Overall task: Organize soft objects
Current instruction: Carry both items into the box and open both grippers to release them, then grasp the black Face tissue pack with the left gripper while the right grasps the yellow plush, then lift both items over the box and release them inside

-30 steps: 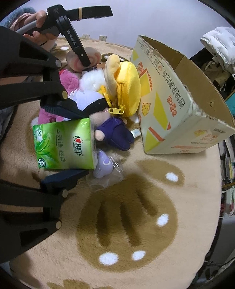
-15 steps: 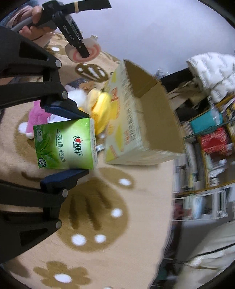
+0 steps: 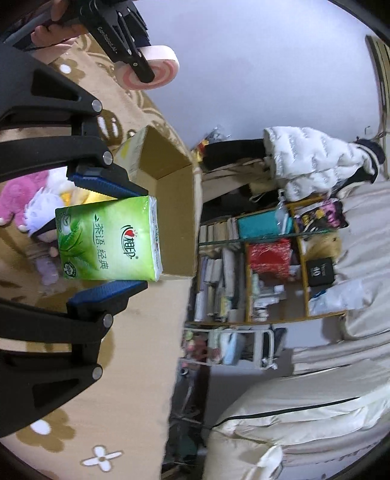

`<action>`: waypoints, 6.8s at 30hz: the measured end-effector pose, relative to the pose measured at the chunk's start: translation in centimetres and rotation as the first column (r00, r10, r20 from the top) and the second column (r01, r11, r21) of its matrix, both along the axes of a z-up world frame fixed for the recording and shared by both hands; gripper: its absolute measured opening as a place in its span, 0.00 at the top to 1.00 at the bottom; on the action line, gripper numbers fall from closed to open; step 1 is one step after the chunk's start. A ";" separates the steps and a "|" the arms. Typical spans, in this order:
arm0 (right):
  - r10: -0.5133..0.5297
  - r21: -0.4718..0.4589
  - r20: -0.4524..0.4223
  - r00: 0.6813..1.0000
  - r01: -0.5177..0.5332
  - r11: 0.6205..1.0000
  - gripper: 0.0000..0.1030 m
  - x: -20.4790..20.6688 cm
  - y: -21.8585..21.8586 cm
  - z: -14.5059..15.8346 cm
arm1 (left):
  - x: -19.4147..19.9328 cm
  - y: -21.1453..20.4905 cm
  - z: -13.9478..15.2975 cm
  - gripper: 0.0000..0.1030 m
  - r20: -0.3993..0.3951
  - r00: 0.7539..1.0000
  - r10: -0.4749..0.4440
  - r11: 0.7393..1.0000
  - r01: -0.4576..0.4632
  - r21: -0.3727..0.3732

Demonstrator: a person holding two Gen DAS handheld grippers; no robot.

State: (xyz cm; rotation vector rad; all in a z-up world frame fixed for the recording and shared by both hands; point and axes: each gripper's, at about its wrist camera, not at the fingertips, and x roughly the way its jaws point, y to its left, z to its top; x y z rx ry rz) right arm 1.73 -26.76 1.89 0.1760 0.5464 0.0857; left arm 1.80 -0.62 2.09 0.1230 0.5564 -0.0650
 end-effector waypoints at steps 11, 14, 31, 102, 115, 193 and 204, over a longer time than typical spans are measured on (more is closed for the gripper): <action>0.014 -0.012 0.074 0.997 -0.013 1.000 0.46 3.2 0.2 1.0 | 3.5 -1.2 1.4 0.56 0.060 0.998 -0.006 1.000 0.005 0.023; 0.018 -0.006 0.077 0.997 -0.017 1.000 0.46 4.0 0.2 0.8 | 4.6 -1.4 1.3 0.56 0.064 0.998 -0.016 1.000 0.015 0.019; 0.071 -0.001 0.074 0.995 -0.072 0.997 0.46 8.7 0.5 -1.2 | 9.2 -4.3 -1.0 0.56 0.085 0.992 -0.098 0.994 0.094 0.052; 0.139 0.007 -0.030 0.990 -0.139 0.990 0.00 3.3 2.2 -0.8 | 4.7 -4.6 -4.3 0.03 -0.281 0.953 -0.115 0.982 0.152 0.115; 0.161 0.039 -0.146 0.976 -0.157 0.987 0.00 4.2 3.1 -3.9 | 5.6 -3.4 -9.1 0.03 -0.516 0.853 -0.077 0.987 0.140 0.084; 0.202 0.117 -0.227 0.953 -0.180 0.977 0.52 3.4 2.9 -6.2 | 5.6 -1.7 -8.9 0.31 -0.504 0.859 -0.084 0.996 0.050 -0.080; 0.160 0.147 -0.131 0.979 -0.140 0.979 0.52 1.8 0.7 -3.5 | 3.2 -0.3 -4.3 0.31 -0.256 0.965 -0.057 0.992 0.026 -0.122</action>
